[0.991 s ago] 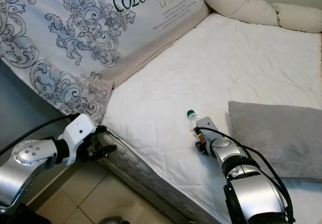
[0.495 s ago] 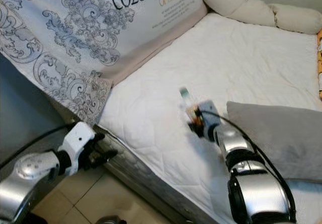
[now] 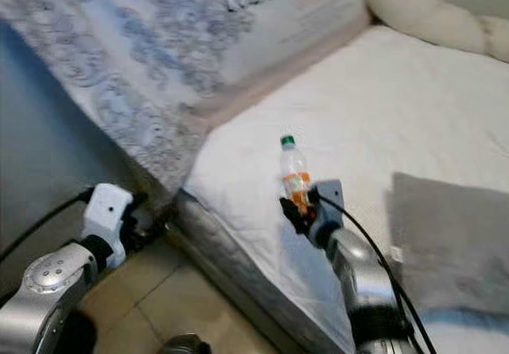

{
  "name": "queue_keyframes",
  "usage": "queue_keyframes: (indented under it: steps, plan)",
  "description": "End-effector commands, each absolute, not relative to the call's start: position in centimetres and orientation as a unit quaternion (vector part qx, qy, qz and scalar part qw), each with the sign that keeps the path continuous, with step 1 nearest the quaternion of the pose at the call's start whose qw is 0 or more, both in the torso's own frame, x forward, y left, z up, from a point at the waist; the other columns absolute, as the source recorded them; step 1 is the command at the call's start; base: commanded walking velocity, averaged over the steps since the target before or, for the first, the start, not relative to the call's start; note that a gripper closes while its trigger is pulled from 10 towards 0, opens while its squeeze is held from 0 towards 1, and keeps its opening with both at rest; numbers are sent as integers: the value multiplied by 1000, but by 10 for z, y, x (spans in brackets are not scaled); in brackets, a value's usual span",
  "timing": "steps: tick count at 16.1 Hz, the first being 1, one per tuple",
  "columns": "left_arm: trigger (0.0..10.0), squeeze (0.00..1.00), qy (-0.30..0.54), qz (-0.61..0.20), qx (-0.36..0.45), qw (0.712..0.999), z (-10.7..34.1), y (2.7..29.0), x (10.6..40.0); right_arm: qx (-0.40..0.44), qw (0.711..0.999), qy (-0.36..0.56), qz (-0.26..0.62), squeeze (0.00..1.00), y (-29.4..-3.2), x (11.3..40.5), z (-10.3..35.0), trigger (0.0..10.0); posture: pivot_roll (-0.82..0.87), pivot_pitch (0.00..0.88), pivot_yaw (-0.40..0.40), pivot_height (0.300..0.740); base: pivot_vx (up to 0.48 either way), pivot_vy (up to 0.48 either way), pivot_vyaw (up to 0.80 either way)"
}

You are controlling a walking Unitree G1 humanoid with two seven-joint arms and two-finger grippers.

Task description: Clean up the room

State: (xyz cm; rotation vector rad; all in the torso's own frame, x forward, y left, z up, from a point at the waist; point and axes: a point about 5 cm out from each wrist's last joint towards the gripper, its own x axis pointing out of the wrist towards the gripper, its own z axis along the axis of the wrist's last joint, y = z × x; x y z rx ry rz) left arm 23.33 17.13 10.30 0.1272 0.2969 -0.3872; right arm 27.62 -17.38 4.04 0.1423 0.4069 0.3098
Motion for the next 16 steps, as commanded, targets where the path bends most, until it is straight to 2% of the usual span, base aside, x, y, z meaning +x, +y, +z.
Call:
queue_keyframes:
  steps: [1,4,6,11,14,16]
  plan:
    - [10000,0,154,-170,54,972,101,176,232,73,971,182,135,0,-175,274,48,10000,56,0,49,740,0,0,800]
    - [10000,0,152,-129,50,979,97,178,228,84,975,173,112,0,-172,258,57,10000,61,0,25,740,0,0,800]
    - [10000,0,148,-106,81,980,95,183,226,82,978,168,90,0,-175,258,60,10000,69,0,19,740,0,0,800]
    - [10000,0,147,-75,81,983,96,190,226,66,976,177,110,0,-168,258,67,10000,81,0,2,740,0,0,800]
    - [10000,0,144,-55,93,984,96,192,238,62,977,168,112,0,-166,272,74,10000,66,0,3,740,0,0,800]
    - [10000,0,144,-51,63,986,98,190,244,81,979,163,93,0,-164,281,79,10000,97,0,-6,740,0,0,800]
